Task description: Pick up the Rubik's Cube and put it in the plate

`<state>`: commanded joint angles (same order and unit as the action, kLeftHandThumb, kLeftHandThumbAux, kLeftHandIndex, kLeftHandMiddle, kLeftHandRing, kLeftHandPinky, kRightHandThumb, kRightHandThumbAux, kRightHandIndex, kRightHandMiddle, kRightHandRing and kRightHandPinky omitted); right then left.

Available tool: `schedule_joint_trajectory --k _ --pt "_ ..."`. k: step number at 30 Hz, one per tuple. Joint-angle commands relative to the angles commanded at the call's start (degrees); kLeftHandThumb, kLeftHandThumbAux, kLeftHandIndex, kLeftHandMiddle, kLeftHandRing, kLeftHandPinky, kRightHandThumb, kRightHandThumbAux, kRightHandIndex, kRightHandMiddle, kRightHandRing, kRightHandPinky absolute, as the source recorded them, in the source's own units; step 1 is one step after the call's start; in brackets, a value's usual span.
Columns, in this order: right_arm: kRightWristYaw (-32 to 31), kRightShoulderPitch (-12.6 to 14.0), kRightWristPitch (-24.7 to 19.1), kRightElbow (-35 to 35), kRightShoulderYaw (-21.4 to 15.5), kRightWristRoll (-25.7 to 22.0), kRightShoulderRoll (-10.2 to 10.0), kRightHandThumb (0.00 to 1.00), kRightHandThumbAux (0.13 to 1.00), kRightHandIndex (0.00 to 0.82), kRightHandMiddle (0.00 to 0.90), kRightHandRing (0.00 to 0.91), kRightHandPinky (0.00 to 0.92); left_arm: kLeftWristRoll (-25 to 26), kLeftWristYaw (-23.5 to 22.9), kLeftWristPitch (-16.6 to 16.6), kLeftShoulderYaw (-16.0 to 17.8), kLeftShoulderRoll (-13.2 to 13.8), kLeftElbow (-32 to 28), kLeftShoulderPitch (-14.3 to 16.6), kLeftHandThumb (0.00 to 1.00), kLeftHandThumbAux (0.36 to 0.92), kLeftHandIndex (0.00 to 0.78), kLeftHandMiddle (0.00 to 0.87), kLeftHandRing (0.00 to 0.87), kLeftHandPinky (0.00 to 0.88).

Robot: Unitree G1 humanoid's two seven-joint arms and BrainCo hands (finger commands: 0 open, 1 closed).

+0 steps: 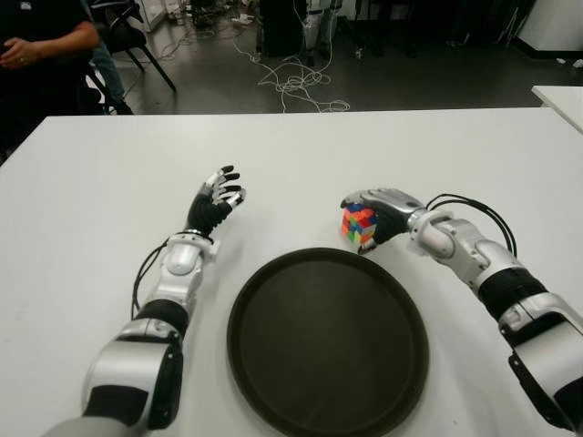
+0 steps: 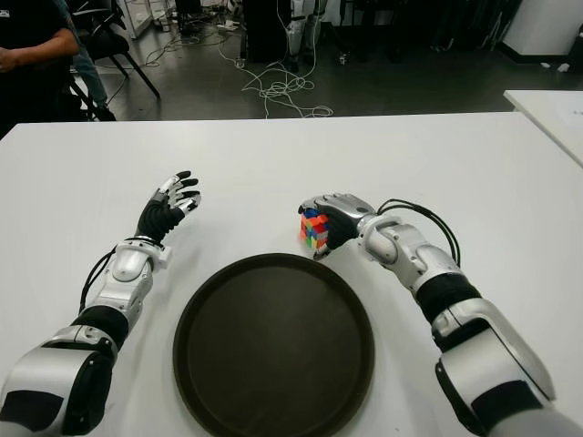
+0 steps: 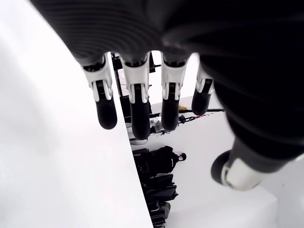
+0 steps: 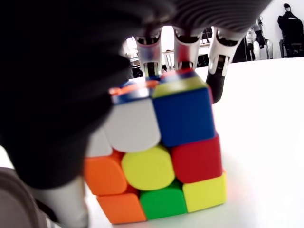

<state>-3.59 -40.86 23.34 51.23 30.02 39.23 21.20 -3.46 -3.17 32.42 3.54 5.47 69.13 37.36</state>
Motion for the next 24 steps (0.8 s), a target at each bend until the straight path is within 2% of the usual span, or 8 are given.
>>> schedule_joint_trajectory --k 3,11,19,24 --pt "0.1 -0.1 0.0 0.1 -0.1 0.0 0.1 0.000 0.799 0.211 0.263 0.258 0.203 -0.1 0.0 0.0 -0.1 0.0 0.0 0.0 0.177 0.638 0.127 0.181 0.189 0.168" --pt "0.3 -0.3 -0.2 0.3 -0.4 -0.2 0.2 0.000 0.830 0.249 0.302 0.294 0.253 -0.2 0.3 0.1 -0.2 0.1 0.0 -0.1 0.177 0.626 0.130 0.186 0.194 0.185" --pt "-0.1 -0.5 -1.1 0.2 -0.5 -0.2 0.5 0.000 0.787 0.200 0.228 0.218 0.167 -0.5 0.7 0.2 -0.4 0.1 0.0 -0.1 0.166 0.620 0.127 0.190 0.193 0.178" --pt "-0.2 -0.5 -1.2 0.3 -0.4 -0.2 0.7 0.000 0.778 0.193 0.218 0.206 0.157 -0.5 0.7 0.3 -0.3 0.0 0.0 0.0 0.164 0.624 0.129 0.185 0.191 0.180"
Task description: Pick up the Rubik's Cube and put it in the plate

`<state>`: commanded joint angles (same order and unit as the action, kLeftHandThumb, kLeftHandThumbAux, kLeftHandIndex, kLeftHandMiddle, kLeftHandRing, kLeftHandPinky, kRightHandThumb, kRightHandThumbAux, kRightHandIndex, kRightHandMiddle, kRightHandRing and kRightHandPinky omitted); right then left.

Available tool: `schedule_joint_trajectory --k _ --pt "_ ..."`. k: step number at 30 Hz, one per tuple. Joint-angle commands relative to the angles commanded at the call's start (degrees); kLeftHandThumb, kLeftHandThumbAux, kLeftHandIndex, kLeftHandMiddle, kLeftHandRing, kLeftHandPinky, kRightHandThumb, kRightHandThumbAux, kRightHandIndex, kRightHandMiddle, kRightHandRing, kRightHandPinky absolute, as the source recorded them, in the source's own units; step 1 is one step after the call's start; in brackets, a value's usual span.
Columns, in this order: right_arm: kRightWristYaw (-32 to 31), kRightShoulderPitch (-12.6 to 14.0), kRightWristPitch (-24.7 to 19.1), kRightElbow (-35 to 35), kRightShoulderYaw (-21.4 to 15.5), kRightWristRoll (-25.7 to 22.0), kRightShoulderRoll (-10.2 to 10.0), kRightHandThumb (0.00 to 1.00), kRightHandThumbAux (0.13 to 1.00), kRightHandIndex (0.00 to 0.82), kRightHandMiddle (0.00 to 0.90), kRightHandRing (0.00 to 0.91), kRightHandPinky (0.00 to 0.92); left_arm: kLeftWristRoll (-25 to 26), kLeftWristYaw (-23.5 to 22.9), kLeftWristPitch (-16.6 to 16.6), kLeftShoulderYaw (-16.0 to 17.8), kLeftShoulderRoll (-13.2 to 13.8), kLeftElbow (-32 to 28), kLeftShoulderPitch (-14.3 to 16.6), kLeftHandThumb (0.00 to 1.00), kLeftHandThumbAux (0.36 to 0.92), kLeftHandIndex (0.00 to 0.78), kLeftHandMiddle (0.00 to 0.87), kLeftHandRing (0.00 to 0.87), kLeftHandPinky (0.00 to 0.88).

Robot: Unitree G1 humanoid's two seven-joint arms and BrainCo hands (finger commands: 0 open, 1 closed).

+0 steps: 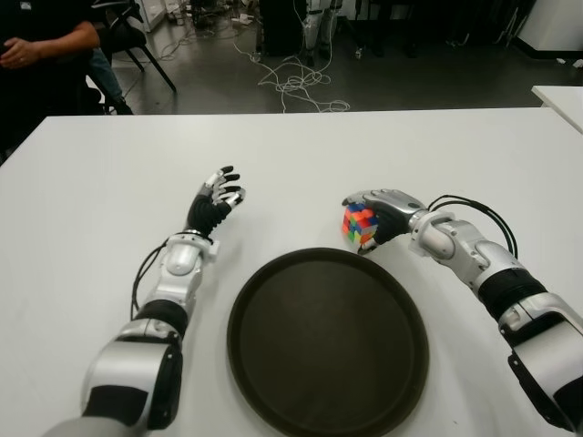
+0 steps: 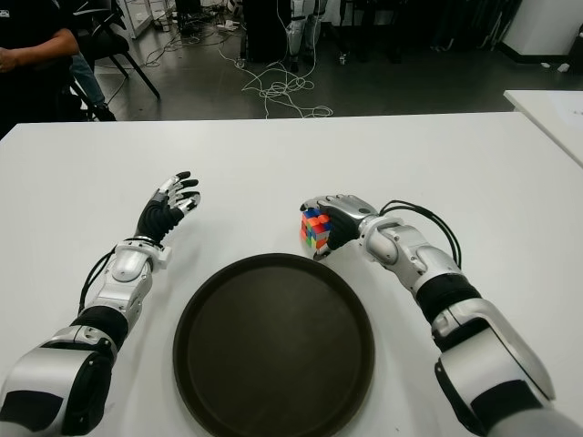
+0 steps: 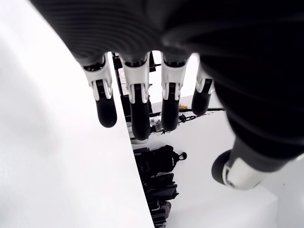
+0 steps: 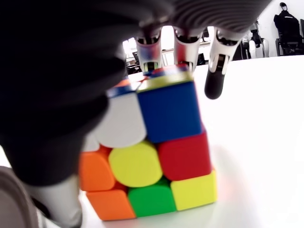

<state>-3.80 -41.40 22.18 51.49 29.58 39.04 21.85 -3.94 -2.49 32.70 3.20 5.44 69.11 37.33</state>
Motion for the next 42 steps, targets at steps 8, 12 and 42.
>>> schedule_joint_trajectory --k 8,12,42 --pt "0.6 -0.2 1.8 0.8 0.1 -0.1 0.2 0.000 0.851 0.238 0.272 0.258 0.219 0.2 0.0 -0.2 0.1 -0.1 0.0 0.0 0.176 0.642 0.133 0.187 0.192 0.183" --pt "1.6 -0.3 2.9 1.3 0.2 0.2 0.3 0.416 0.816 0.330 0.313 0.294 0.284 0.1 0.2 -0.3 0.1 -0.1 0.0 0.0 0.177 0.631 0.132 0.194 0.199 0.184" --pt "11.8 0.6 1.0 -1.5 0.2 3.1 0.7 0.703 0.735 0.411 0.421 0.462 0.493 0.2 0.1 -0.1 0.1 0.0 -0.1 0.0 0.161 0.613 0.130 0.180 0.175 0.136"
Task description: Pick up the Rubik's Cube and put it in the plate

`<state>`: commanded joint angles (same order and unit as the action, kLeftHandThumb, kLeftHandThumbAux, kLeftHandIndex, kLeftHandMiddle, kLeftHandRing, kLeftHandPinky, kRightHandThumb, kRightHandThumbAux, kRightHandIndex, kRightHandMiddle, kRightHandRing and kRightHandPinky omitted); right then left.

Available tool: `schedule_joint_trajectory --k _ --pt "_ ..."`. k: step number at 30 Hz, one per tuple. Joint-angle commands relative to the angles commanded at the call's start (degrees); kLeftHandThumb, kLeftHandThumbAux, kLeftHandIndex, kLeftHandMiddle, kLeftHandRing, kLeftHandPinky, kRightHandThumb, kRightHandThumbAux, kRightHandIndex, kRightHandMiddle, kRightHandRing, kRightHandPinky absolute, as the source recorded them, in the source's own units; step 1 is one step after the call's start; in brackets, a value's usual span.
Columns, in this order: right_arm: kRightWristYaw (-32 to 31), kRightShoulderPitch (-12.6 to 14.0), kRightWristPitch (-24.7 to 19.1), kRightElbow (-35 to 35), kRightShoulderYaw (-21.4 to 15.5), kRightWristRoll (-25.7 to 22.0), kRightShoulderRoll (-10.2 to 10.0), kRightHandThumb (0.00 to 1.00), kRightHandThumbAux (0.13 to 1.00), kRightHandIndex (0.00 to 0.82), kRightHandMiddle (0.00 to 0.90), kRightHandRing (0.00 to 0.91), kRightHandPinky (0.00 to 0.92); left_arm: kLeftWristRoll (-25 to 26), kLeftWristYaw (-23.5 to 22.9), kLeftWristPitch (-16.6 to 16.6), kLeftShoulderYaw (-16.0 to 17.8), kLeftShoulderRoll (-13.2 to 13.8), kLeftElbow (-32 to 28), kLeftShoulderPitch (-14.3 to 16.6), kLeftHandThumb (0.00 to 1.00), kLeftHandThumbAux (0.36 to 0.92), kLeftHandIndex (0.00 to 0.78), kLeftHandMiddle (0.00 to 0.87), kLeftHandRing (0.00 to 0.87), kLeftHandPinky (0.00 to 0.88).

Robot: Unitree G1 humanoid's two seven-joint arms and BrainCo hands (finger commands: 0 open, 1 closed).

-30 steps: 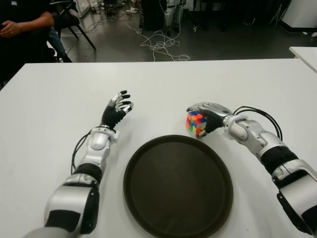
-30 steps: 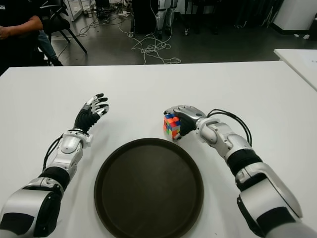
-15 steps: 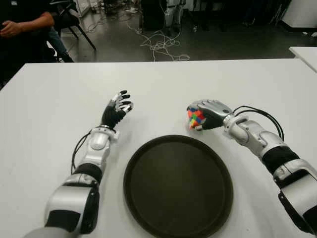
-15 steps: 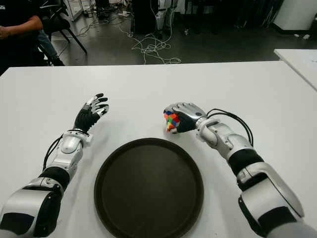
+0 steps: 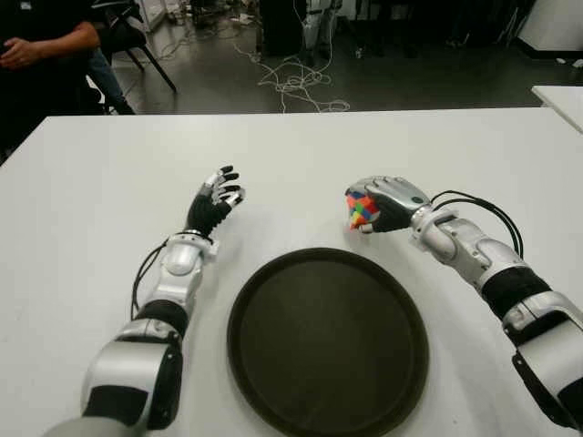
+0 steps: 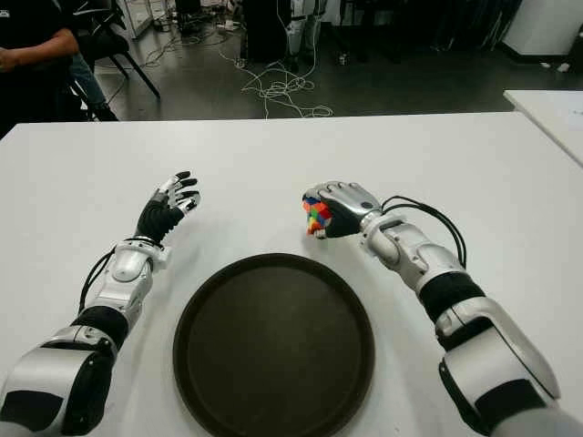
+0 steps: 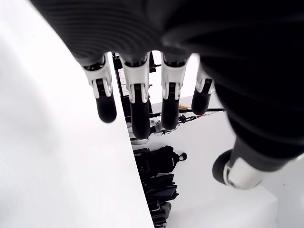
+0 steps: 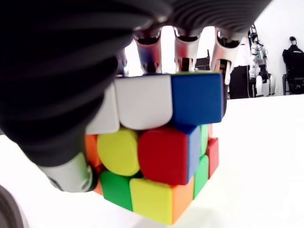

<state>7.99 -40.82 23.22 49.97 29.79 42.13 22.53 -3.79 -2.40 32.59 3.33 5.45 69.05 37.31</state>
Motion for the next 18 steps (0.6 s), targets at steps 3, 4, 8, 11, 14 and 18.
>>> schedule_joint_trajectory --k 3,4,8,11,14,18 --pt "0.3 0.0 0.1 0.2 -0.2 -0.3 -0.1 0.703 0.734 0.411 0.425 0.468 0.490 -0.1 0.0 0.1 0.0 0.0 0.0 0.0 0.162 0.616 0.128 0.180 0.176 0.140" --pt "0.5 0.0 0.0 0.3 -0.2 -0.2 -0.1 0.703 0.734 0.411 0.426 0.469 0.489 0.0 -0.1 0.1 0.0 0.0 0.0 0.0 0.162 0.617 0.127 0.180 0.176 0.141" --pt "1.3 -0.1 -0.3 0.3 -0.1 0.1 0.0 0.701 0.735 0.411 0.412 0.448 0.461 0.1 -0.3 0.3 0.0 0.0 0.0 0.0 0.171 0.634 0.128 0.184 0.187 0.176" --pt "1.6 -0.1 -0.5 -0.3 -0.2 0.2 0.3 0.700 0.735 0.411 0.403 0.434 0.441 0.2 -0.4 0.3 0.1 0.0 0.0 0.0 0.174 0.641 0.128 0.184 0.190 0.184" --pt "2.3 0.3 -0.4 -1.6 -0.7 0.1 0.8 0.700 0.735 0.411 0.401 0.430 0.439 0.2 -0.5 0.3 0.1 0.0 0.0 0.0 0.175 0.643 0.127 0.182 0.192 0.191" --pt "3.9 2.7 1.0 -8.5 -3.4 -1.1 3.2 0.702 0.735 0.412 0.407 0.436 0.449 0.3 -0.2 0.1 0.2 -0.1 0.1 0.1 0.173 0.627 0.128 0.184 0.191 0.176"
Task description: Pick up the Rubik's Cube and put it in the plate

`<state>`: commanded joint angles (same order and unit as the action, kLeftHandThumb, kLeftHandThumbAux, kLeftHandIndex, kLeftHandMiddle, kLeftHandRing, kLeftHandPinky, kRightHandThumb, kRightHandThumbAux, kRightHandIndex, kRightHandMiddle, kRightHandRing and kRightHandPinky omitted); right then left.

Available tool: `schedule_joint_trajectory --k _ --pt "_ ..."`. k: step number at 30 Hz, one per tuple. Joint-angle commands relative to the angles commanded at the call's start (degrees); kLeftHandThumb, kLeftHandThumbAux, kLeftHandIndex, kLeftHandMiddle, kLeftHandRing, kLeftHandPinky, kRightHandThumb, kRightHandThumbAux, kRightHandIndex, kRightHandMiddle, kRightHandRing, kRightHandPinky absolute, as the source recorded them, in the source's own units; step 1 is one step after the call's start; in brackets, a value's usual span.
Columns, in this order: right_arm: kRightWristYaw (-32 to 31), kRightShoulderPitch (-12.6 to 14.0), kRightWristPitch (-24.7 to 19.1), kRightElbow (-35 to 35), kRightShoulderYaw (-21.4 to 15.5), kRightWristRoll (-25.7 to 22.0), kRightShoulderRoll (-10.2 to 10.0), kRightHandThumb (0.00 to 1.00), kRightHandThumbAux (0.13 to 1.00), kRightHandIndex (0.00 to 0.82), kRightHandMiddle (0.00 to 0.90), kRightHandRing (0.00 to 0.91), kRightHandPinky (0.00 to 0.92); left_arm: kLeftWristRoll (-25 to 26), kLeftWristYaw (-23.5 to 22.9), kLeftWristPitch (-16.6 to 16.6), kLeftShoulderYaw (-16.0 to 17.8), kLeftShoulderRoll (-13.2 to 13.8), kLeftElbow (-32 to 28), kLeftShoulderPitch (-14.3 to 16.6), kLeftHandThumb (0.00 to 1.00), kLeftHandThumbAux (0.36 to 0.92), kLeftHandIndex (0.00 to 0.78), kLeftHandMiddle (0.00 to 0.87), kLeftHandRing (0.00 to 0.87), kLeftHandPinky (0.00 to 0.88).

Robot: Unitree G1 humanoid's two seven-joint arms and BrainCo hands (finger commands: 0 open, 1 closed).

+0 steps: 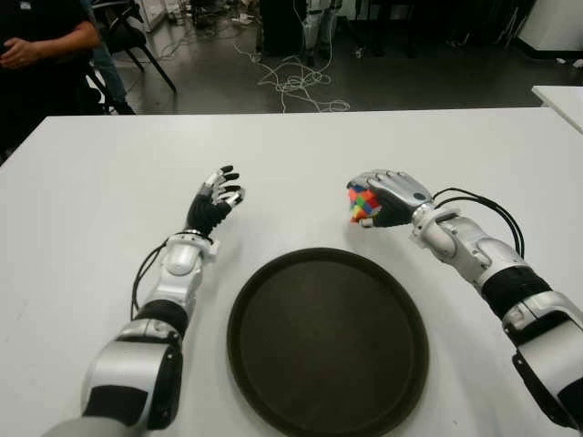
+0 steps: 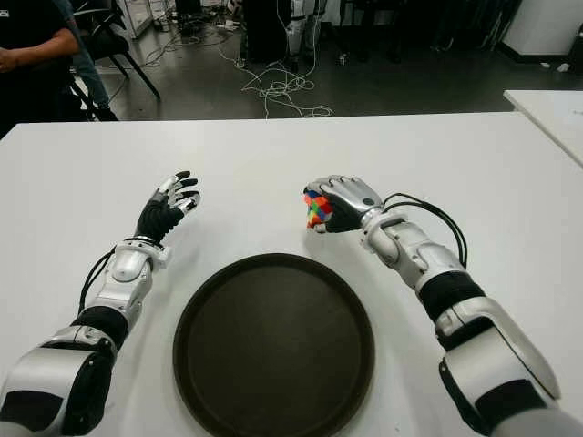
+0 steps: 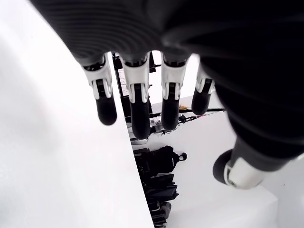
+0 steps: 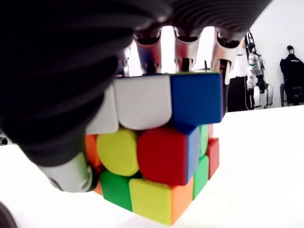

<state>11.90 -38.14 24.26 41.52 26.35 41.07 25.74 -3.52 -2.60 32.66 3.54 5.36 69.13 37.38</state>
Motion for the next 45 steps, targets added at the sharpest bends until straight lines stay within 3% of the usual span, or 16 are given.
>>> schedule_joint_trajectory --k 3,7,13,20,26,30,37,45 --pt "0.0 4.4 0.7 -10.7 -3.6 -1.6 2.3 0.704 0.734 0.413 0.423 0.448 0.450 0.1 -0.1 -0.2 0.1 0.0 0.0 0.1 0.171 0.627 0.127 0.181 0.187 0.170" --pt "1.1 8.5 1.4 -18.9 -6.9 -2.5 3.3 0.803 0.705 0.379 0.487 0.502 0.524 0.1 -0.2 -0.2 0.1 0.1 0.0 0.1 0.167 0.636 0.130 0.184 0.193 0.187" --pt "9.8 12.1 8.9 -21.0 -8.4 -2.2 0.4 0.831 0.694 0.382 0.550 0.630 0.671 -0.2 0.0 -0.1 -0.1 0.1 -0.1 0.2 0.167 0.635 0.135 0.188 0.193 0.177" --pt "10.2 17.3 12.3 -27.8 -6.4 -1.8 -3.3 0.833 0.692 0.387 0.565 0.672 0.714 -0.3 0.1 -0.1 -0.2 0.0 -0.1 0.4 0.160 0.643 0.133 0.189 0.194 0.170" --pt "3.5 18.6 15.7 -29.5 -4.8 -4.8 -3.5 0.835 0.690 0.392 0.566 0.680 0.707 -0.3 0.2 0.0 -0.3 -0.1 -0.1 0.4 0.166 0.651 0.130 0.188 0.197 0.190" --pt "-5.8 17.2 16.9 -27.8 -2.5 -10.3 -3.8 0.833 0.691 0.388 0.563 0.671 0.692 -0.4 0.4 0.2 -0.3 -0.2 -0.2 0.4 0.167 0.654 0.131 0.190 0.197 0.187" --pt "-18.2 18.1 16.2 -26.4 -0.5 -19.6 -5.0 0.830 0.693 0.383 0.555 0.656 0.668 -0.4 0.5 0.1 -0.4 -0.2 -0.2 0.3 0.166 0.654 0.132 0.187 0.194 0.188" --pt "-28.7 18.1 14.0 -27.3 -0.6 -24.6 -4.4 0.827 0.695 0.377 0.546 0.633 0.634 -0.3 0.4 0.0 -0.4 -0.3 -0.2 0.3 0.169 0.636 0.132 0.189 0.197 0.183"
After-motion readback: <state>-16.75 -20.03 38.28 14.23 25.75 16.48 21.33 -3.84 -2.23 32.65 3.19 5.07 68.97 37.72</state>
